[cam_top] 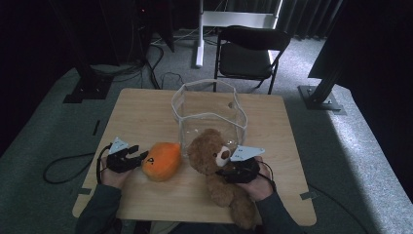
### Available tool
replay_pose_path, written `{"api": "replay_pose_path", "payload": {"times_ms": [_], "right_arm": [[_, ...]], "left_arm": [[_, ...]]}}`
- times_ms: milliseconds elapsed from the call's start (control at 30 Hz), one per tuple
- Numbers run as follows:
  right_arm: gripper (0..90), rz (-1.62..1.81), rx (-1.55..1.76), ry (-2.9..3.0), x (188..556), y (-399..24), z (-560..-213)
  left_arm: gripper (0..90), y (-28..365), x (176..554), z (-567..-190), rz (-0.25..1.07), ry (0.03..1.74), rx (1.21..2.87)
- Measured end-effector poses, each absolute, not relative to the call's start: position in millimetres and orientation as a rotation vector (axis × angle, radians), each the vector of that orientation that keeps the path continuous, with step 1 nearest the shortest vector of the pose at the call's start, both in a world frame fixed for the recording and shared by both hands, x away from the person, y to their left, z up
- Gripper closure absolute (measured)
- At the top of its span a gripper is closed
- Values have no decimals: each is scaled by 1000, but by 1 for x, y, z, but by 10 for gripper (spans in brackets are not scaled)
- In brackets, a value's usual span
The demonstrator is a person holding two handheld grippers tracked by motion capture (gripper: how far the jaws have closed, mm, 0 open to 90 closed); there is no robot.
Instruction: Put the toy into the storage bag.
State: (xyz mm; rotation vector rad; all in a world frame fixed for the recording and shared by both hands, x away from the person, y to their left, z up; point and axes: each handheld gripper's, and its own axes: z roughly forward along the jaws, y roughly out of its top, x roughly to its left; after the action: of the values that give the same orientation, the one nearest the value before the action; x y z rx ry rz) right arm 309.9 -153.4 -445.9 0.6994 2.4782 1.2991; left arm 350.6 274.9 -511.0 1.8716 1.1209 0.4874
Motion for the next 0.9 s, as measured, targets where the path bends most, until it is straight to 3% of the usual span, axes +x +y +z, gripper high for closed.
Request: {"api": "replay_pose_path", "payload": {"times_ms": [900], "right_arm": [[464, 1388, 703, 2376, 306, -165, -431]], "left_arm": [[454, 275, 351, -511, 493, 1120, 1872]]}}
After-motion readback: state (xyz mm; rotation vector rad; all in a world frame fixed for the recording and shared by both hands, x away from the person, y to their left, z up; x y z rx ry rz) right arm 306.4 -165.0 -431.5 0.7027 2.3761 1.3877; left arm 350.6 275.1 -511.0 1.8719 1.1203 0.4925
